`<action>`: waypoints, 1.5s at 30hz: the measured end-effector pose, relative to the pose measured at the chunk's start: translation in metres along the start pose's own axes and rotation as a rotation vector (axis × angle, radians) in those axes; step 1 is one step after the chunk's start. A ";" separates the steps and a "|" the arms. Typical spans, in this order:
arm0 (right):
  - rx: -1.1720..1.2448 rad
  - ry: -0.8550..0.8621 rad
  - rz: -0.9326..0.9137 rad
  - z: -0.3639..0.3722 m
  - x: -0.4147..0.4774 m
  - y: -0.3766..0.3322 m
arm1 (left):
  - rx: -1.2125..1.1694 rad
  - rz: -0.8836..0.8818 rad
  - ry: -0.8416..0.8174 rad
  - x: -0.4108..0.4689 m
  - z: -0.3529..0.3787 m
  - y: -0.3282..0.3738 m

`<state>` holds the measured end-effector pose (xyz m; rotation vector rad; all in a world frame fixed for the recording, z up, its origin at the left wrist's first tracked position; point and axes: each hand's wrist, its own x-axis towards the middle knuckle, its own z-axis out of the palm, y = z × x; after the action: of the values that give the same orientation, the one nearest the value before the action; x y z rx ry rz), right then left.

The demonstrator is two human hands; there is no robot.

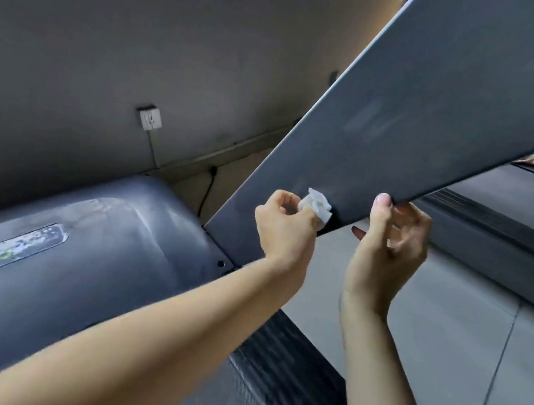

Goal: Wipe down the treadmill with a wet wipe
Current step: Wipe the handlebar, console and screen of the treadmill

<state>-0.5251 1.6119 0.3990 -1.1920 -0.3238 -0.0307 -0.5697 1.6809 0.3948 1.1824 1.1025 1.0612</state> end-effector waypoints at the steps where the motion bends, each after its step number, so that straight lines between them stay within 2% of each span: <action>1: 0.007 -0.005 0.003 0.000 0.000 0.001 | -0.027 -0.042 0.054 0.009 -0.001 -0.014; 5: 0.028 -0.044 -0.024 -0.002 -0.004 0.010 | -0.068 -0.232 0.240 0.064 -0.026 -0.067; 8: 0.059 -0.086 0.022 0.000 -0.011 0.023 | -0.075 -0.367 0.323 0.095 -0.043 -0.088; 10: 0.049 -0.105 0.065 0.007 -0.017 0.034 | -0.060 -0.319 0.295 0.092 -0.037 -0.090; 12: 0.033 -0.089 0.084 0.011 -0.019 0.040 | -0.039 -0.202 0.187 0.062 -0.018 -0.088; 15: 0.032 -0.001 0.092 0.024 -0.022 0.049 | -0.088 -0.137 0.051 0.038 -0.007 -0.092; 20: 0.016 0.025 0.074 0.030 -0.026 0.057 | -0.109 -0.334 0.260 0.120 -0.047 -0.134; 23: 0.030 0.025 0.074 0.032 -0.030 0.062 | 0.015 -0.484 0.301 0.177 -0.069 -0.175; 25: 0.039 0.000 0.084 0.036 -0.030 0.066 | 0.068 -0.526 0.252 0.206 -0.071 -0.201; 27: 0.025 -0.030 0.091 0.038 -0.029 0.072 | 0.155 -0.508 0.229 0.187 -0.069 -0.180; 29: 0.002 -0.031 0.073 0.039 -0.028 0.077 | 0.124 -0.400 0.242 0.143 -0.059 -0.145; 33: -0.032 0.012 0.019 0.043 -0.029 0.085 | -0.017 -0.043 -0.007 0.069 -0.029 -0.112; 37: -0.015 0.048 0.022 0.045 -0.031 0.088 | -0.100 0.018 -0.007 0.066 -0.025 -0.119; 39: -0.030 0.043 0.025 0.045 -0.031 0.085 | -0.111 -0.046 0.027 0.075 -0.028 -0.129; 41: -0.043 0.050 0.043 0.046 -0.032 0.083 | -0.110 -0.188 0.142 0.094 -0.038 -0.149; 43: -0.014 0.053 0.065 0.044 -0.032 0.081 | -0.018 -0.333 0.197 0.123 -0.054 -0.175; 45: -0.030 0.021 0.054 0.041 -0.031 0.081 | 0.183 -0.405 0.184 0.153 -0.074 -0.200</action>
<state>-0.5488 1.6751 0.3309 -1.2290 -0.2738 -0.0007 -0.6112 1.8257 0.1796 0.9572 1.5346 0.7749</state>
